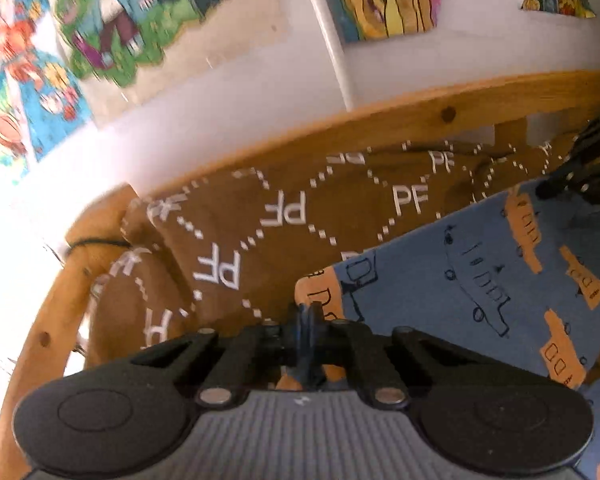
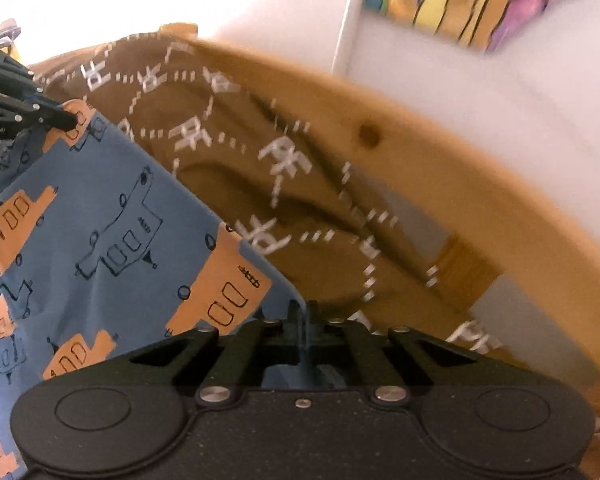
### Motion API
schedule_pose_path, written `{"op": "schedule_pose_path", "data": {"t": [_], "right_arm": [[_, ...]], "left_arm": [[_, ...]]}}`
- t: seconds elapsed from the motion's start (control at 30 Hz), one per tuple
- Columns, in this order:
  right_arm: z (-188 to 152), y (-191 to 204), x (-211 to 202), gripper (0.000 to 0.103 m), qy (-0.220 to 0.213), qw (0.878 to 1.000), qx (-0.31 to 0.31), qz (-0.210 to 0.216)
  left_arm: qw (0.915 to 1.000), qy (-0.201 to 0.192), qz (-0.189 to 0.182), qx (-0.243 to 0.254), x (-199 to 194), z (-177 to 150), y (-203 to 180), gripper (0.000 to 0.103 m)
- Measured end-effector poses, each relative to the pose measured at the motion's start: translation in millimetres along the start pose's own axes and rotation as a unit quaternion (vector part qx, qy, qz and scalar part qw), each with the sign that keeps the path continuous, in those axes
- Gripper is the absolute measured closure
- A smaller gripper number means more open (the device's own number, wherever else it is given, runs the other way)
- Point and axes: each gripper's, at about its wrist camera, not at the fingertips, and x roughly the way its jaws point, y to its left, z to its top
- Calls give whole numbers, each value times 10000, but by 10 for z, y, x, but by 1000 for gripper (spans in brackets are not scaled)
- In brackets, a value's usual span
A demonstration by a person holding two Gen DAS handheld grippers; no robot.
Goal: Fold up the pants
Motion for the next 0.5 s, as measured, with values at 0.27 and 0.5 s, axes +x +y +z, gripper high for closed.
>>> {"op": "schedule_pose_path", "data": {"t": [0.27, 0.5], "right_arm": [[-123, 394, -917, 103, -1209, 9886, -402, -805], [-487, 798, -1655, 103, -1745, 9810, -580, -610]], "left_arm": [[9943, -1035, 197, -131, -502, -171, 87, 99], [9836, -1786, 167, 202, -1007, -479, 87, 99]]}}
